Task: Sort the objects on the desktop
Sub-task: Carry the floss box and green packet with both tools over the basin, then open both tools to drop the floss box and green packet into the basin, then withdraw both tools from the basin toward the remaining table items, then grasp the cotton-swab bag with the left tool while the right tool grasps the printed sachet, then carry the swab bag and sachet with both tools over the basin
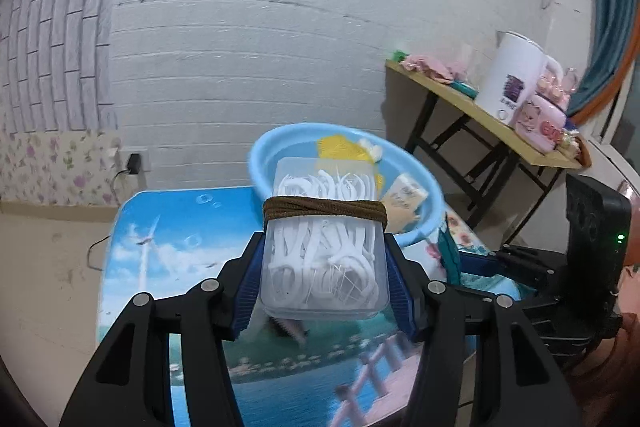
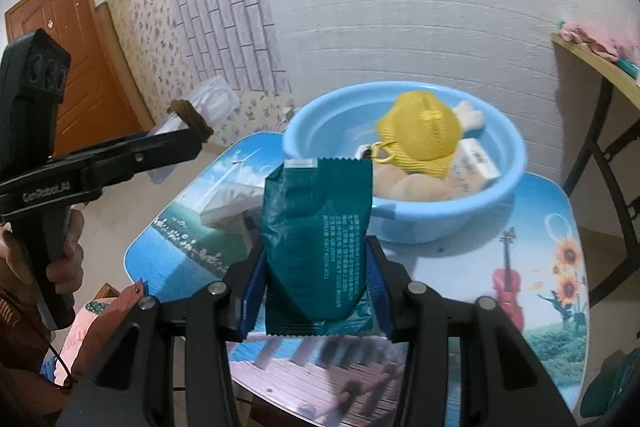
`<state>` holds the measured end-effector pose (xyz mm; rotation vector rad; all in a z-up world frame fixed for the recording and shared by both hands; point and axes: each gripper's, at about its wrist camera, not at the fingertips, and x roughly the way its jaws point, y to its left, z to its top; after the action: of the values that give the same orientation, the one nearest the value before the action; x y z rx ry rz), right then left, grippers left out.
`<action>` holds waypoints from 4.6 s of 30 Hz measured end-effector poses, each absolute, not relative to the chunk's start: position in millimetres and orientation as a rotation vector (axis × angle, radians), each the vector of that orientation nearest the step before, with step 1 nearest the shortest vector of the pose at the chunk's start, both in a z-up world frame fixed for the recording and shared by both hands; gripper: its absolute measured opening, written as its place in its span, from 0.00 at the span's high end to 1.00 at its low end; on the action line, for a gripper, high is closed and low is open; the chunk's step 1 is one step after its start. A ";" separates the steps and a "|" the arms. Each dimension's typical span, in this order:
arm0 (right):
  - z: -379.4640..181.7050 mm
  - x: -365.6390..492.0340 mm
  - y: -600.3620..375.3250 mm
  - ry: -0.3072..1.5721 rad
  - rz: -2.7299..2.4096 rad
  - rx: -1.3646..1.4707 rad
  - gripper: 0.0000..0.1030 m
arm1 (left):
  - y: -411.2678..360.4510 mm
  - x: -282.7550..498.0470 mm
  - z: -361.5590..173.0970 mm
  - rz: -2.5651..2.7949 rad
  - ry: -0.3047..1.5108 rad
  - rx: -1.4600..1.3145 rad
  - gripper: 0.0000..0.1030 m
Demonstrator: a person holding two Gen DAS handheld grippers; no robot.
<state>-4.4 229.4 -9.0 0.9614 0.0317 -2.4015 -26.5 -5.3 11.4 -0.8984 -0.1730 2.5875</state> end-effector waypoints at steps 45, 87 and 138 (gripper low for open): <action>-6.7 -105.7 264.0 -0.042 -2.531 0.946 0.30 | 55.8 -142.7 -10.4 2.460 0.027 -0.973 0.14; -86.4 -37.8 129.1 0.060 -2.325 1.325 0.42 | -47.9 -105.1 -84.3 1.999 0.322 -1.068 0.36; -46.0 6.8 284.6 -0.072 -2.621 1.260 0.77 | 77.9 -59.9 -38.2 2.052 0.210 -1.001 0.68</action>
<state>6.8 284.6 -46.0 1.2596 -0.0721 -2.6205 -59.9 77.9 -38.2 -1.0007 0.2104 2.0515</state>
